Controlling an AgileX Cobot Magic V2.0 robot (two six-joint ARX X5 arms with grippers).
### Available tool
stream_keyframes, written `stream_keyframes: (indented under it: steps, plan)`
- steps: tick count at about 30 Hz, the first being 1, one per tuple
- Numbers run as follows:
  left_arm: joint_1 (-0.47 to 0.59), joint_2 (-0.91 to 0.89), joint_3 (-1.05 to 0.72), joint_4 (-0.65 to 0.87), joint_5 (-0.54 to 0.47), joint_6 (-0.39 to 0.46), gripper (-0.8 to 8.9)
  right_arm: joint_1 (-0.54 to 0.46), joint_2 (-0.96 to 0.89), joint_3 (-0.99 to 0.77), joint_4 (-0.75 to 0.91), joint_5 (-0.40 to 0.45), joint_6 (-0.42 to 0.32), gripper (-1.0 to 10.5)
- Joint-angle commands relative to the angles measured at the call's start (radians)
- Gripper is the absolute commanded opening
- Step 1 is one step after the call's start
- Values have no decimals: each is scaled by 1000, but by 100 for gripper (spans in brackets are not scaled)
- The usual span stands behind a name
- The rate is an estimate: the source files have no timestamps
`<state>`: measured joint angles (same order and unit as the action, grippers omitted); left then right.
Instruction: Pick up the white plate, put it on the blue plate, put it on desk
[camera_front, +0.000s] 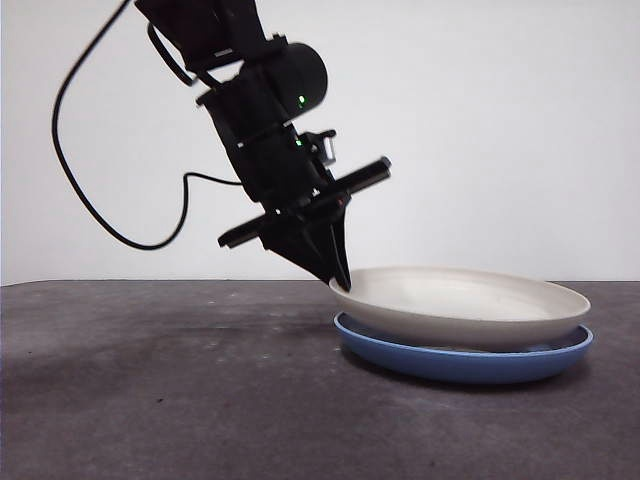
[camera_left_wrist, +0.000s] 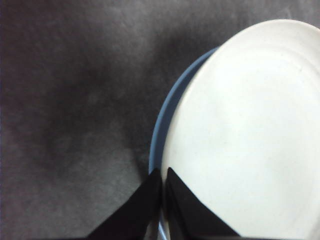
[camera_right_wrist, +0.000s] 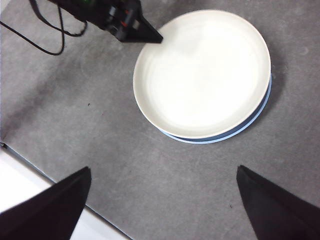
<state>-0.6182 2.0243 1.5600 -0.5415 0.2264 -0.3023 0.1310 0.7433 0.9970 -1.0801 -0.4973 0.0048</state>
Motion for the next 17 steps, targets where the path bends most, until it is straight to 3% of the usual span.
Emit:
stream_keyframes:
  steps: [1,10,15,17]
  plan:
    - [-18,34,34,12,-5,-5,10,4,5,20,9,0,11,467]
    - [-31,40,34,10,-40,-1,27,4,5,20,9,-1,11,467]
    - [-38,40,34,7,-39,-1,292,4,5,20,9,-1,11,467]
    - [-43,40,34,7,-39,-1,333,4,5,20,9,-1,11,467]
